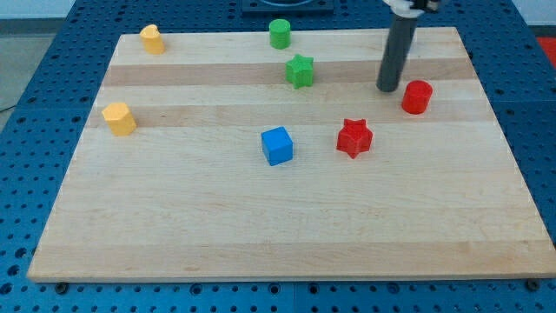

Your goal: Push the red circle towards the center right

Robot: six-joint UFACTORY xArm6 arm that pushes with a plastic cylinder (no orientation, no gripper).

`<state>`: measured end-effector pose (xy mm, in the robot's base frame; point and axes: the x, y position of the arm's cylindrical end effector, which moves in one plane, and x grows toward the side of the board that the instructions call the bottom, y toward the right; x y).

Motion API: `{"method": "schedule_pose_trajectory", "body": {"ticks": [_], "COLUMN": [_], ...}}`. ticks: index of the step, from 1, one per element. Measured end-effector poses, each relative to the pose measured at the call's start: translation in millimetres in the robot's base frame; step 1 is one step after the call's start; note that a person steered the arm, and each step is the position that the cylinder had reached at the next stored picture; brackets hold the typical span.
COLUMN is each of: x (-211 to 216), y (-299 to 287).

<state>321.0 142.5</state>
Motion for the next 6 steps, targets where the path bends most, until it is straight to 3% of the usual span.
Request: {"method": "schedule_pose_trajectory", "body": {"ticks": [1, 3, 4, 6], "x": [-14.3, 45.6, 44.9, 2.7], "y": [-1.6, 12.7, 9.9, 11.9]}}
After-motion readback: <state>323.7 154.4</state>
